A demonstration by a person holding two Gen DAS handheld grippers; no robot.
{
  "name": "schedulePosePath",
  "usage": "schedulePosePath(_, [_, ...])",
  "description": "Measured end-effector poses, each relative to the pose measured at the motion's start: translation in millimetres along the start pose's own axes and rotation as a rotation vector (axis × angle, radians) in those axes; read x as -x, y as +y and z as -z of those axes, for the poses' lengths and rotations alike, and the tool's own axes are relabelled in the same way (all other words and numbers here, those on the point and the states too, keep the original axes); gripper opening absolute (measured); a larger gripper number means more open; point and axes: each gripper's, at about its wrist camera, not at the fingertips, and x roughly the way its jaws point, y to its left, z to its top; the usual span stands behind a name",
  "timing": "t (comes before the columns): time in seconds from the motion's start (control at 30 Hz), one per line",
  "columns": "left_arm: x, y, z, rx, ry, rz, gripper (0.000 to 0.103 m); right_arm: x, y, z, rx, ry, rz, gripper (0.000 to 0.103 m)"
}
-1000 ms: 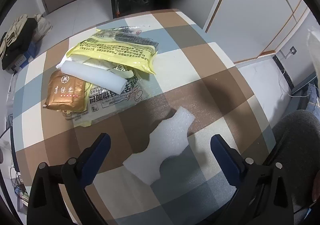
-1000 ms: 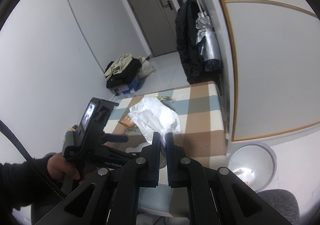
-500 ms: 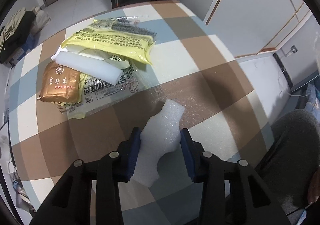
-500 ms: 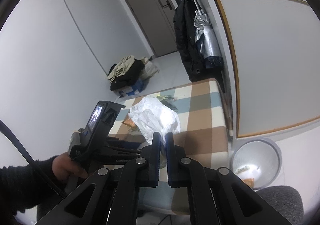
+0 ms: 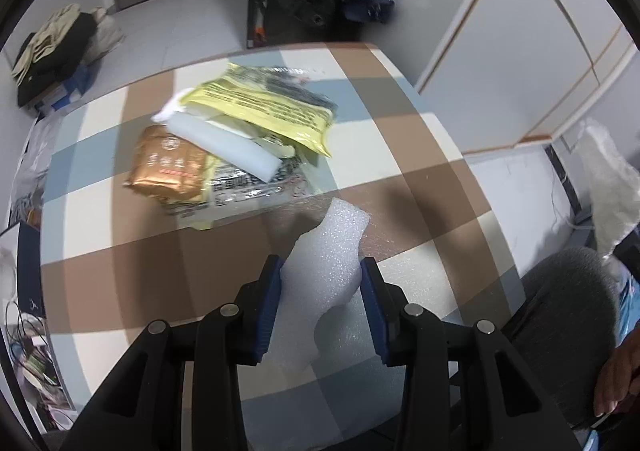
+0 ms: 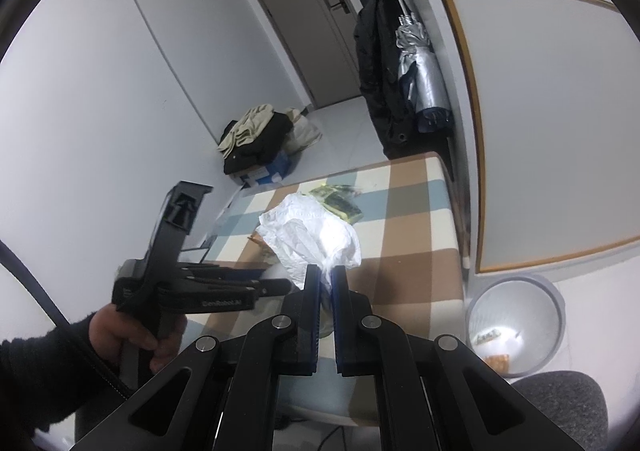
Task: Collect trash
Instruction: 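Carry the tissue and foam over the white trash bin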
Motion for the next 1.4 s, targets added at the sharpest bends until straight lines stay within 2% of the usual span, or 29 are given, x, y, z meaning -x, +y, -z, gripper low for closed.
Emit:
schedulePosePath(0.33, [41.3,-2.0,-9.3,0.038,-0.111,-0.011,0.034,9.7,0.4,-16.3,-0.008,-0.03,0.006,0.005])
schedulePosePath(0.57, [62.2,-29.7,-27.5,-0.01,-0.184,0.024,0.034,34.1,-4.3,-32.2,0.004,-0.083,0.028,0.005])
schedulePosePath(0.77, [71.3,-62.6,-45.3,-0.048,-0.227,0.079,0.034,62.2,-26.0,-42.0,-0.015,-0.126,0.09,0.005])
schedulePosePath(0.93, [68.3,-94.4,-63.3,-0.089,-0.234,0.118,0.034,83.1,-52.8,-43.6,-0.046,-0.144,0.152,0.005])
schedulePosePath(1.17, [49.2,-137.7,-81.8,-0.131,-0.2,0.188,0.034,109.6,-106.4,-36.5,-0.15,-0.148,0.244,0.005])
schedulePosePath(1.4, [6.7,-173.5,-92.7,-0.151,-0.106,0.241,0.034,110.6,-169.4,-15.5,-0.29,-0.066,0.319,0.005])
